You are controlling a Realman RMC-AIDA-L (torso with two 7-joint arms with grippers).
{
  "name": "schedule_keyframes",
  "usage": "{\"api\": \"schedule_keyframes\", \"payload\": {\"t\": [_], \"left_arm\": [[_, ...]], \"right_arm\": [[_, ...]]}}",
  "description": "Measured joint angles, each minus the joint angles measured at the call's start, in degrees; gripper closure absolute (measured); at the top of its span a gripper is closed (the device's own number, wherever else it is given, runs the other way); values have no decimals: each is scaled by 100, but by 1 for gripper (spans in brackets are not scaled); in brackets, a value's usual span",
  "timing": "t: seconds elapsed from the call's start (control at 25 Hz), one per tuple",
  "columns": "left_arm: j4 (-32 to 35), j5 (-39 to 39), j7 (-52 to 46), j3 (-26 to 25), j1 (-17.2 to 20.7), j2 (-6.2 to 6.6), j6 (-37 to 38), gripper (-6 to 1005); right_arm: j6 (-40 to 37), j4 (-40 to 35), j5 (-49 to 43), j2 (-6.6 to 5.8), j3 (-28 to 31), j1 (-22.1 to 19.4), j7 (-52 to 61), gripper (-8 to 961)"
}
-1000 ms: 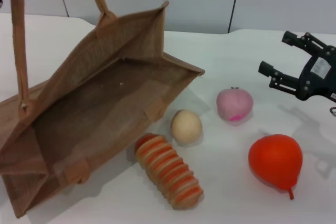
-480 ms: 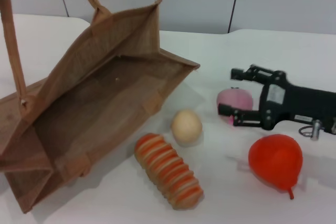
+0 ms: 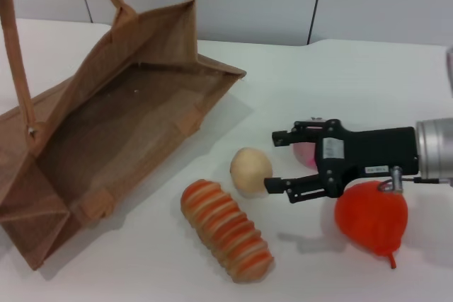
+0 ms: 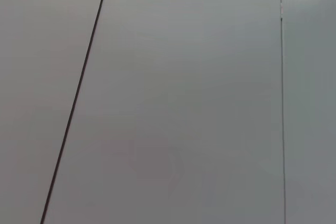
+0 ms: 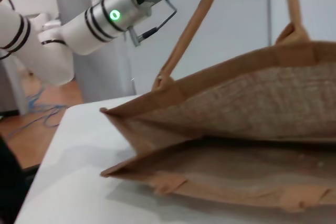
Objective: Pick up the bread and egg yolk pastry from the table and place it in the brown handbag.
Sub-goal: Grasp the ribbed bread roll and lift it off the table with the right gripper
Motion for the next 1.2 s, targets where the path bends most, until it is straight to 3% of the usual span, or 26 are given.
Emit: {"api": "schedule_keyframes", "payload": {"t": [0.4, 0.76, 0.88, 1.0, 1.08, 1.12, 1.16, 1.2], "left_arm": [[39, -10, -66, -87, -114, 28, 65, 906], [44, -6, -114, -246, -155, 74, 204, 906], [44, -13, -107, -246, -172, 101, 251, 906], [44, -14, -110, -247, -216, 124, 305, 906], [44, -15, -118, -247, -242, 131, 323, 906], [44, -19, -121, -257, -261, 135, 327, 906], [44, -23, -122, -275, -274, 137, 327, 906], [44, -28, -123, -309, -288, 138, 327, 906]], "right_arm": [[14, -8, -121, 41, -1140, 671, 1336, 72], [-193, -328, -75, 98, -1881, 919, 2280, 71], [-333, -871, 38, 159, -2393, 878, 2742, 72], [-358, -1573, 576, 166, -3345, 642, 3254, 72], [-251, -2458, 1060, 139, -4207, 240, 3811, 73], [-43, -3567, 1268, 104, -4941, -227, 4472, 73], [-43, -3567, 1268, 104, -4941, -227, 4472, 74], [89, -4318, 1291, 74, -5345, -523, 4905, 74]]}}
